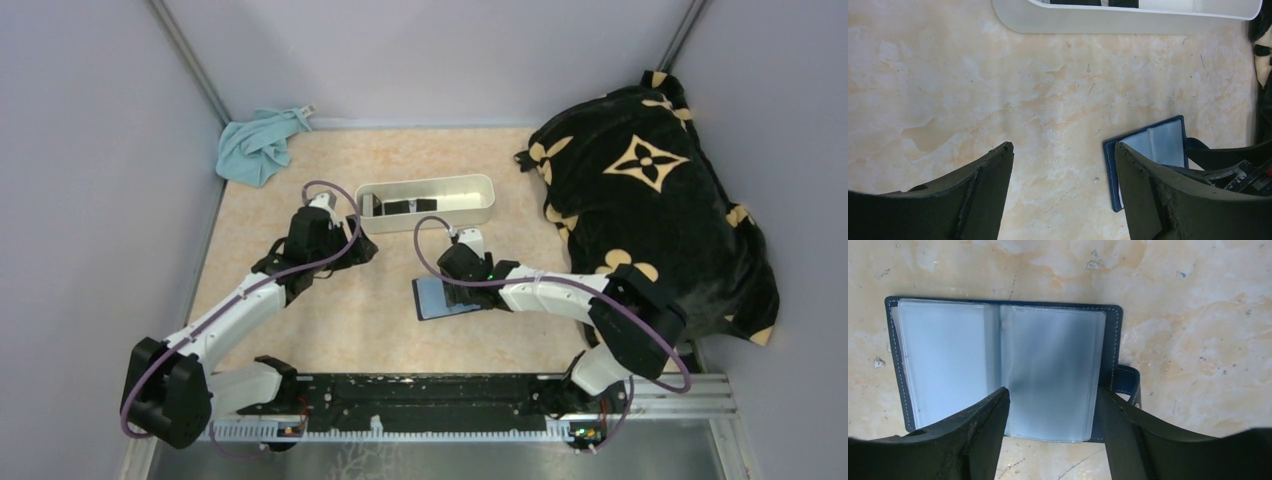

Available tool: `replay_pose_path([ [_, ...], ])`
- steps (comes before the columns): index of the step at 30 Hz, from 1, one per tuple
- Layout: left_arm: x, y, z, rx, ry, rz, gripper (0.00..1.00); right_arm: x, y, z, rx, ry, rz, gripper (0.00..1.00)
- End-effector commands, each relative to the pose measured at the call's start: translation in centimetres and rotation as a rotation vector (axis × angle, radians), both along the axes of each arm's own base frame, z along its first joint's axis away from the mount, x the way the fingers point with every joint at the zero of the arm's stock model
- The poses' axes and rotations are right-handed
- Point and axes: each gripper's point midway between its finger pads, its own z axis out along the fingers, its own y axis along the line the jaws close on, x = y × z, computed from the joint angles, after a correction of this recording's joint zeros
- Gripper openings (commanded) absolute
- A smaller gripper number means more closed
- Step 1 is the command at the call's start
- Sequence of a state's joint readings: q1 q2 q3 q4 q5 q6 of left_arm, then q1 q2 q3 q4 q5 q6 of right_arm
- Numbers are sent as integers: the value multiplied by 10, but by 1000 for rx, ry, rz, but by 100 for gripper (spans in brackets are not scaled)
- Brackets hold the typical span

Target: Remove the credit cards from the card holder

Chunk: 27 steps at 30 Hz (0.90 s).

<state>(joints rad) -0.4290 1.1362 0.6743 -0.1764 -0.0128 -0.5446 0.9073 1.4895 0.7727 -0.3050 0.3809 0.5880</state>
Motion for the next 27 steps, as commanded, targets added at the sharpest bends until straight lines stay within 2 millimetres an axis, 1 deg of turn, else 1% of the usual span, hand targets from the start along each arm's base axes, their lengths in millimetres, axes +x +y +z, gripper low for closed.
replay_pose_path([
  [1,6,-2,6,-8,-34,-13,80,1,13,-6,31,14,29,62],
  [4,5,-1,5,-6,-30,-12,80,0,15,-10,36,24,32,53],
  [6,4,-1,4,-6,-27,-11,81,0,13,-12,27,27,26,43],
  [9,5,1,5,-2,-26,2,83,1,11,-7,31,11,19,25],
  [10,5,2,6,-2,-29,6,83,2,11,-3,38,2,19,21],
  [11,5,2,8,-6,-36,7,83,3,12,2,47,-12,18,22],
  [12,5,1,11,-13,-43,7,84,4,12,8,61,-27,20,26],
  [15,7,-1,17,-38,-63,8,85,8,15,27,93,-69,32,51],
  [16,7,-3,19,-46,-66,4,86,10,16,33,106,-85,33,58],
  [17,7,-4,20,-53,-69,0,86,11,17,40,119,-102,33,63],
  [19,7,-6,22,-60,-72,-7,87,14,15,51,136,-133,24,70],
  [22,7,-6,26,-62,-82,-10,87,19,7,62,153,-159,3,72],
  [27,6,-8,39,-91,-111,-14,86,25,-16,75,190,-181,-36,72],
])
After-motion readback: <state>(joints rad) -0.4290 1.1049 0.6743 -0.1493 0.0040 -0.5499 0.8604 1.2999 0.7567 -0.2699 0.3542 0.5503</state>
